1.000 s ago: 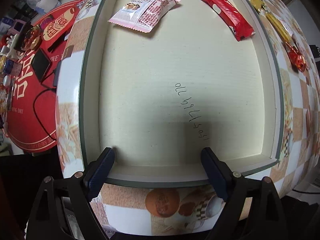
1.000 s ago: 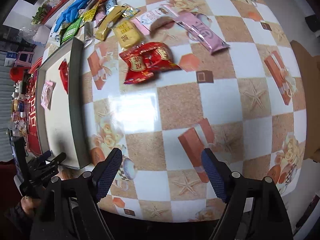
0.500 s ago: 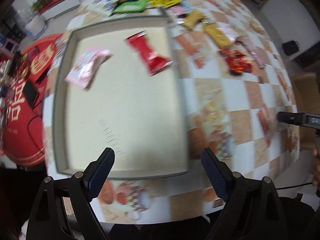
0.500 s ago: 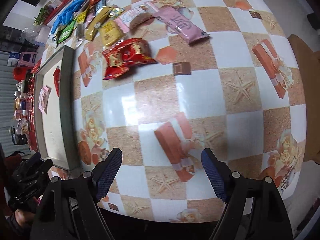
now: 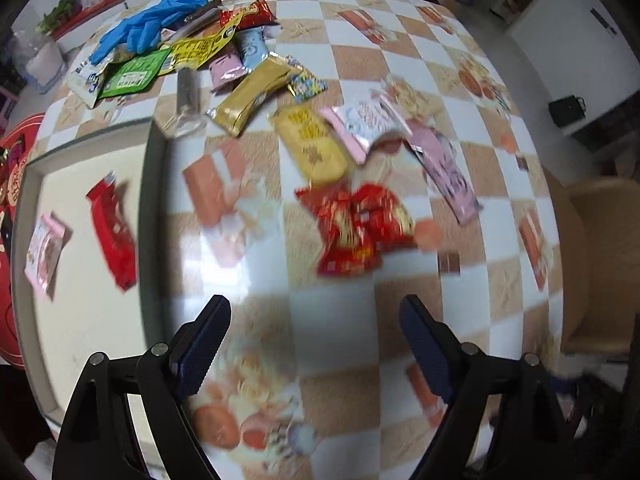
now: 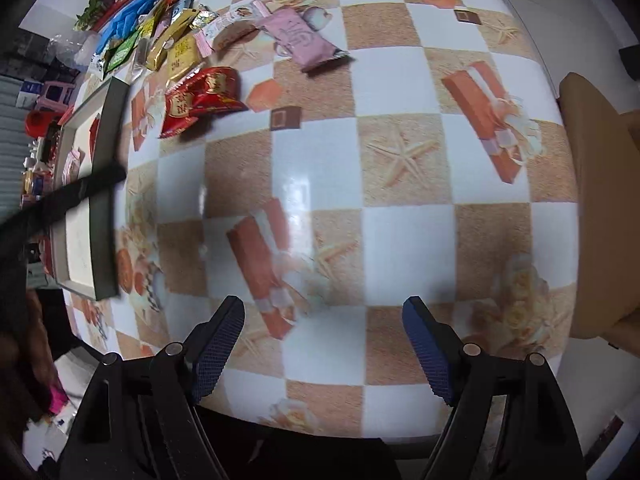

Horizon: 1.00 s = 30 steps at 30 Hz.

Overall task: Organize snacks
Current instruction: 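Move both open tools back over the snack pile, then grasp a red wrapped candy with the left tool while the right grasps a pink candy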

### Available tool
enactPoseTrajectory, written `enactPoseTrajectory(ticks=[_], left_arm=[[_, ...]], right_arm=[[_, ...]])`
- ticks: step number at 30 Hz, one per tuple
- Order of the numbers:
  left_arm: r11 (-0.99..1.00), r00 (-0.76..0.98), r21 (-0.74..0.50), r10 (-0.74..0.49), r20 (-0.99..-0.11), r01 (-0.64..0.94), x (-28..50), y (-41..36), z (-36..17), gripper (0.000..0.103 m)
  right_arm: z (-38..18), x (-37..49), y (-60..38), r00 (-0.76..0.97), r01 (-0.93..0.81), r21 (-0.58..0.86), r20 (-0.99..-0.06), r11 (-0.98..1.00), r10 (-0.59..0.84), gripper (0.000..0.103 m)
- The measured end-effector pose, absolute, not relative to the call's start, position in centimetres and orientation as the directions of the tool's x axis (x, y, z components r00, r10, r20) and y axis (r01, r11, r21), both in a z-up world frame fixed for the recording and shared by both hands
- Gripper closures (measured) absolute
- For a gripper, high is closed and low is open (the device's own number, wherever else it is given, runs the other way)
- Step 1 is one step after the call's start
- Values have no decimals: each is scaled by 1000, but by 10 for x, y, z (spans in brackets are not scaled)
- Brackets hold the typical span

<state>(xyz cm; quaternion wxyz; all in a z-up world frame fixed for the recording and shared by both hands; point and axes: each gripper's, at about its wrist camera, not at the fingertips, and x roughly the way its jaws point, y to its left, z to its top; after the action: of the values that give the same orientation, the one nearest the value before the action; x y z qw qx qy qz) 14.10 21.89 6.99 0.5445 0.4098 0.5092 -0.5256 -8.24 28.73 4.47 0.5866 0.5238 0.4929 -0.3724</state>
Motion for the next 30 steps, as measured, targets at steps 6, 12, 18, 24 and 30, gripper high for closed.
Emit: enactPoseTrajectory(ticks=[6, 12, 18, 24, 30], left_arm=[[94, -11, -21, -104, -994, 995, 130, 188, 36, 23], [145, -24, -38, -101, -995, 989, 138, 174, 21, 34], [98, 11, 0, -108, -994, 995, 134, 168, 18, 67], [120, -31, -43, -99, -995, 992, 136, 179, 18, 78], [152, -39, -50, -77, -996, 987, 146, 194, 19, 79]], right_arm=[[47, -108, 300, 205, 953, 217, -976, 210, 77, 20], [43, -126, 308, 193, 954, 208, -977, 216, 86, 20], [41, -122, 304, 196, 949, 213, -976, 234, 93, 20], [52, -105, 269, 208, 938, 208, -978, 279, 27, 20], [57, -70, 190, 228, 924, 197, -972, 329, -57, 33]])
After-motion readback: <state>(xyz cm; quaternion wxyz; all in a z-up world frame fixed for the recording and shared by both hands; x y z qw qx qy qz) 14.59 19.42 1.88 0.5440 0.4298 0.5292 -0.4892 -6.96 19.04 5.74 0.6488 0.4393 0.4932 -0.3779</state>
